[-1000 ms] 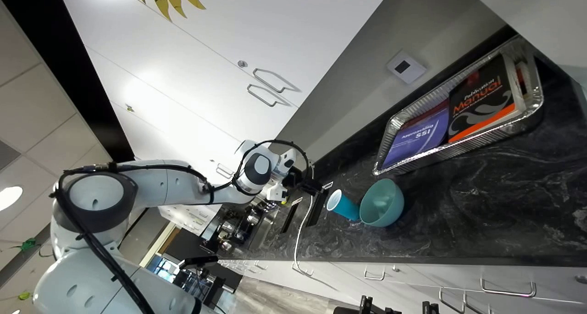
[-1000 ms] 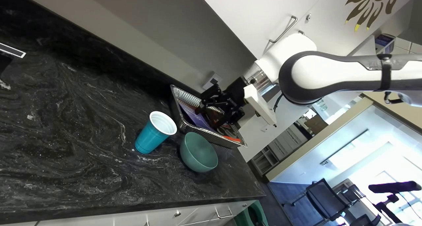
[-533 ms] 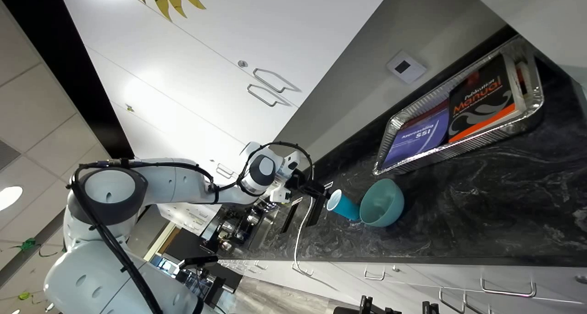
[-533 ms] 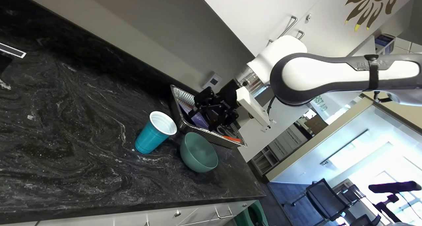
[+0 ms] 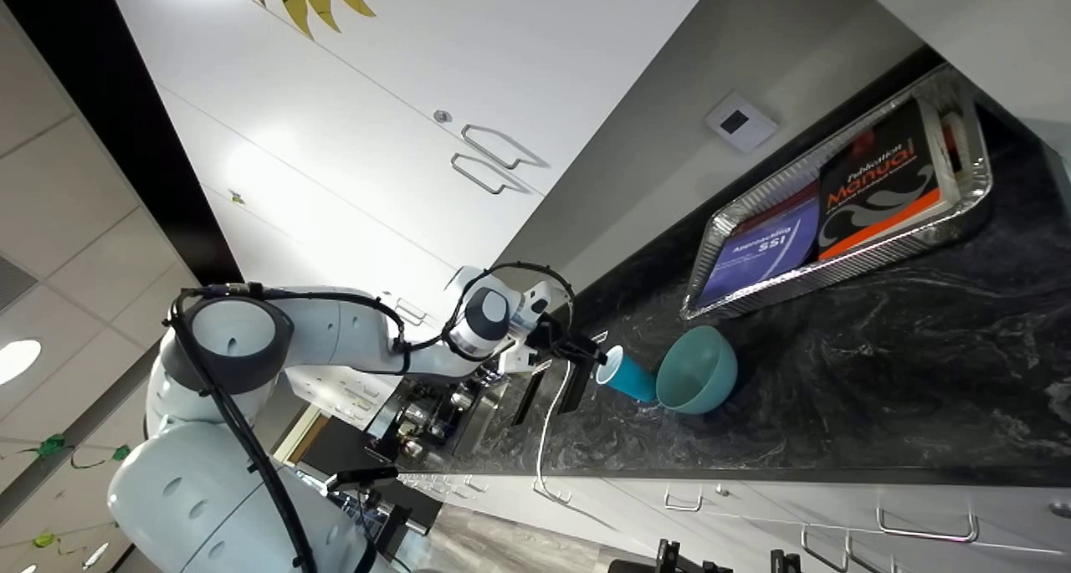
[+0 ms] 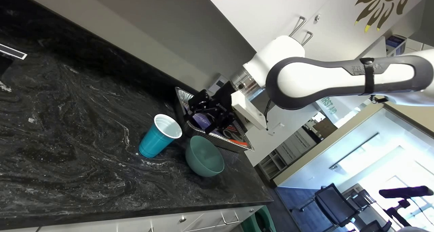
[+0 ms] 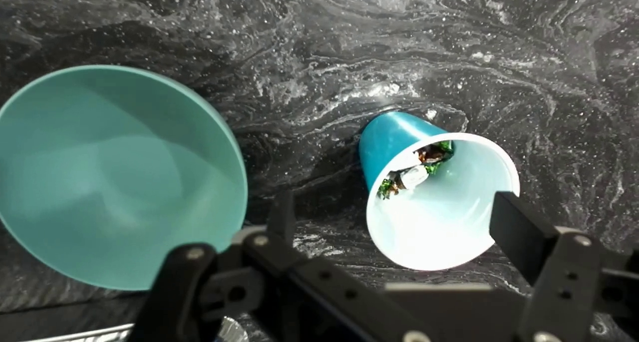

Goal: Pick up the light blue cup, pour its contents in the bowl and put the cup back on the countertop.

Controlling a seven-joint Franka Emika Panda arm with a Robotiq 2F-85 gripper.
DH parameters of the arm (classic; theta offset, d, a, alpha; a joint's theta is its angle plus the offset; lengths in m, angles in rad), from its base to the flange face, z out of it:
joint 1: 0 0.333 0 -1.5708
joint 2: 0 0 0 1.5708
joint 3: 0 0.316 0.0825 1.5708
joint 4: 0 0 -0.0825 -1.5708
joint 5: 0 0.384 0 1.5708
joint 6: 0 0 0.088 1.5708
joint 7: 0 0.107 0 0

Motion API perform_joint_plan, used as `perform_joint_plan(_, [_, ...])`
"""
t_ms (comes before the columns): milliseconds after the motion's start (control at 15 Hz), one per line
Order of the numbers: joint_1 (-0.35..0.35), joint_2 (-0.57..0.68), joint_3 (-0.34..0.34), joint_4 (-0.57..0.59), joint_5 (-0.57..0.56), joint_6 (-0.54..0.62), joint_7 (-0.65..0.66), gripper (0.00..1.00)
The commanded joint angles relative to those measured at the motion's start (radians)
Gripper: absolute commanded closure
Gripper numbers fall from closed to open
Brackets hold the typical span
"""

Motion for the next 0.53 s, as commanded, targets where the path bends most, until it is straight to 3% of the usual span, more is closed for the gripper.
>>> perform_joint_plan(0, [0.039, 0.079, -0.041, 0.059, -0.028, 0.059, 0.045, 0.00])
perform_joint_plan(467, [0.088, 0.179, -0.107, 0.134, -0.023, 0.082, 0.054, 0.00])
